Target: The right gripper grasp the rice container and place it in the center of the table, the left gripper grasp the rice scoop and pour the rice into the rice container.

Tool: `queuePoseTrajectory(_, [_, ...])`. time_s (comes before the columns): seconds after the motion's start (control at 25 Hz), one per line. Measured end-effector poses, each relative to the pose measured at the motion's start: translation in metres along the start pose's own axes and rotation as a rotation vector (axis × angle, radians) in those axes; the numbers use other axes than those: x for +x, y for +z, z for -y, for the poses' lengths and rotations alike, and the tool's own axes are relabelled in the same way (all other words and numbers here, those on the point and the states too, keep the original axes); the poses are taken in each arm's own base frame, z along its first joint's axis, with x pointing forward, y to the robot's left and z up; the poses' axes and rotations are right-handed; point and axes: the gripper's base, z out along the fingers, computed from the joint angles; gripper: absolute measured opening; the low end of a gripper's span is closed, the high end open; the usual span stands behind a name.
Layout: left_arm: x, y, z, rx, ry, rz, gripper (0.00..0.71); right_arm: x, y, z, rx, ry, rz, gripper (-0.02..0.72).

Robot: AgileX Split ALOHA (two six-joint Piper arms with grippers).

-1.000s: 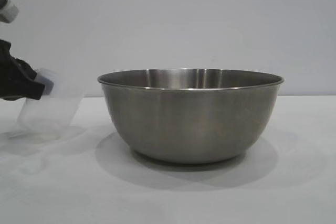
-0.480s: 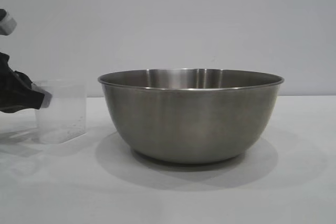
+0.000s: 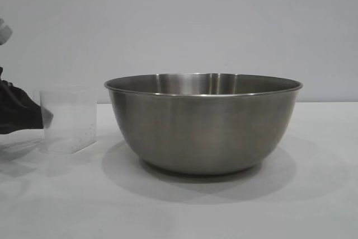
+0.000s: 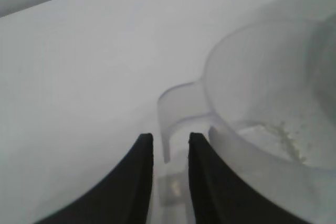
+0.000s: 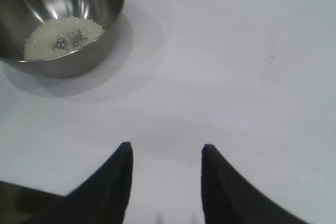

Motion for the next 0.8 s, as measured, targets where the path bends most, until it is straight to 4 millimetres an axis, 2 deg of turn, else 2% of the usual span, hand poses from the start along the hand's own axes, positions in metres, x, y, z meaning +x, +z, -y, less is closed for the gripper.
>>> queuePoseTrajectory(0.32, [0.011, -0.012, 0.003, -0.029, -0.033, -0.054, 0.135, 0.0, 0.0, 0.0, 0.0, 0.0, 0.0, 0.3])
queuePoseTrajectory(0.36, [0.012, -0.013, 0.003, -0.032, -0.036, -0.059, 0.179, 0.0, 0.0, 0.0, 0.0, 0.0, 0.0, 0.3])
queuePoseTrajectory(0.48, [0.009, -0.014, 0.0, -0.057, -0.043, -0.051, 0.166, 0.0, 0.0, 0.0, 0.0, 0.0, 0.0, 0.3])
queuePoseTrajectory(0.8, [-0.009, -0.024, -0.027, -0.342, -0.177, 0.009, 0.166, 0.0, 0.0, 0.0, 0.0, 0.0, 0.0, 0.3])
